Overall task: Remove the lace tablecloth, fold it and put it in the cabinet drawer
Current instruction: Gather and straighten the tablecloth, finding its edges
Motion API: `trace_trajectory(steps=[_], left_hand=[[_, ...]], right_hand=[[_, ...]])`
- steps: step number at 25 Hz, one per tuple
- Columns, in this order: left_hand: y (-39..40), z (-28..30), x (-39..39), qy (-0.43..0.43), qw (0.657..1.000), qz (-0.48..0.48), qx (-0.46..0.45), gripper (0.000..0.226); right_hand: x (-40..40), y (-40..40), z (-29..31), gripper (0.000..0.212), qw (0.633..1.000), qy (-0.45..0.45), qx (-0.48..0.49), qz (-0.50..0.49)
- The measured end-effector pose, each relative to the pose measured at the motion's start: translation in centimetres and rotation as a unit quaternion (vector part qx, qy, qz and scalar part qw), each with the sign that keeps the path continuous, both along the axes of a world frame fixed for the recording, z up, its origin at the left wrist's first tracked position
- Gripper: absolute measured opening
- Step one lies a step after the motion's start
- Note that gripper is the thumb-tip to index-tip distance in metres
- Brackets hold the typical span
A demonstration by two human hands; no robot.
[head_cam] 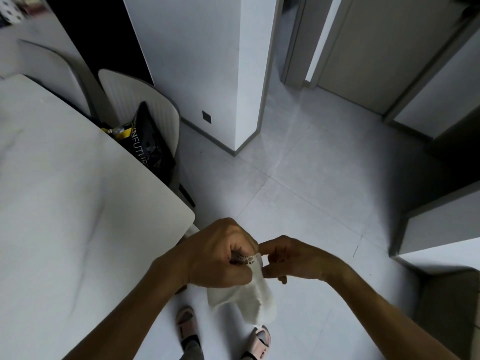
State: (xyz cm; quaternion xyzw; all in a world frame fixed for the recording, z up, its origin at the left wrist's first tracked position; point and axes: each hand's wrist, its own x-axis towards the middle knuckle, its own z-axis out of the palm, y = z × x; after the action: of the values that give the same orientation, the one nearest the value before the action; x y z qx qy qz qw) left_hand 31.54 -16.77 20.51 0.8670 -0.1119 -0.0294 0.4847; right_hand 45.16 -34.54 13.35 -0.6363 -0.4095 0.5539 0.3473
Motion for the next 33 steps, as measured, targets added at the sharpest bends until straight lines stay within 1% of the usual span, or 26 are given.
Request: trace_trajectory(steps=[1,3,4,6,8,10,12,13,15,17,22,24,26,28,30,31,32,33], left_hand=[[0.2,0.2,0.0,0.002,1.000,0.001,0.000,0.030],[0.4,0.6,0.0,0.001,1.000,0.002,0.006,0.032],[0.4,0.8,-0.1,0.000,1.000,0.001,0.009,0.032],[0.2,1.0,-0.2,-0.005,1.000,-0.006,0.017,0.032],[0.0,0.9,-0.5,-0.013,0.999,-0.010,0.034,0.032],[0.5,0.6,-0.9,-0.023,0.998,0.000,0.061,0.031],[1.4,-0.2,-1.5,-0.028,0.997,0.024,0.073,0.030],[1.7,-0.7,-1.9,-0.023,0.997,0.038,0.070,0.030],[1.5,-1.7,-2.4,-0.006,0.996,0.066,0.059,0.030],[1.0,-2.4,-2.4,0.005,0.995,0.088,0.045,0.033],[0.8,-3.1,-1.6,0.021,0.993,0.101,0.051,0.039],[0.5,-3.4,-1.9,0.017,0.994,0.097,0.046,0.037],[-0.2,-4.1,-2.5,0.030,0.994,0.106,0.027,0.037],[-1.0,-4.8,-3.3,0.071,0.990,0.122,-0.012,0.032],[-1.2,-6.3,-4.2,0.141,0.979,0.123,-0.074,0.028],[-1.4,-7.4,-4.7,0.184,0.973,0.113,-0.085,0.032],[-1.5,-8.8,-5.2,0.228,0.965,0.105,-0.070,0.037],[-1.8,-10.7,-5.5,0.273,0.956,0.100,-0.034,0.040]], right_hand=[[-0.6,0.2,-0.6,0.025,0.999,-0.012,0.008,-0.029],[-1.6,0.2,-1.6,0.018,0.994,-0.035,0.043,-0.089],[-2.1,0.3,-2.1,0.022,0.993,-0.049,0.054,-0.095],[-3.5,0.9,-3.2,0.039,0.993,-0.084,0.035,-0.080],[-4.4,1.1,-4.2,0.034,0.992,-0.057,0.035,-0.109],[-3.7,0.3,-4.7,0.033,0.975,-0.029,0.070,-0.209],[-1.5,-1.3,-4.4,0.030,0.947,-0.038,0.110,-0.298],[-0.4,-2.1,-3.9,0.029,0.940,-0.070,0.119,-0.311],[1.3,-3.3,-2.8,0.029,0.935,-0.139,0.123,-0.304],[2.6,-3.8,-1.8,0.031,0.934,-0.157,0.124,-0.296],[4.8,-4.7,0.0,0.023,0.942,-0.119,0.066,-0.306],[5.2,-4.7,0.7,0.020,0.943,-0.099,0.083,-0.308],[5.5,-4.6,1.9,0.017,0.937,-0.078,0.127,-0.316],[5.7,-4.5,3.1,0.022,0.928,-0.043,0.177,-0.326],[5.9,-4.5,3.9,0.025,0.915,0.020,0.210,-0.345],[5.7,-4.5,4.2,0.023,0.911,0.052,0.218,-0.347],[5.5,-4.5,4.4,0.023,0.909,0.078,0.222,-0.343],[5.1,-4.5,4.5,0.023,0.910,0.101,0.222,-0.335]])
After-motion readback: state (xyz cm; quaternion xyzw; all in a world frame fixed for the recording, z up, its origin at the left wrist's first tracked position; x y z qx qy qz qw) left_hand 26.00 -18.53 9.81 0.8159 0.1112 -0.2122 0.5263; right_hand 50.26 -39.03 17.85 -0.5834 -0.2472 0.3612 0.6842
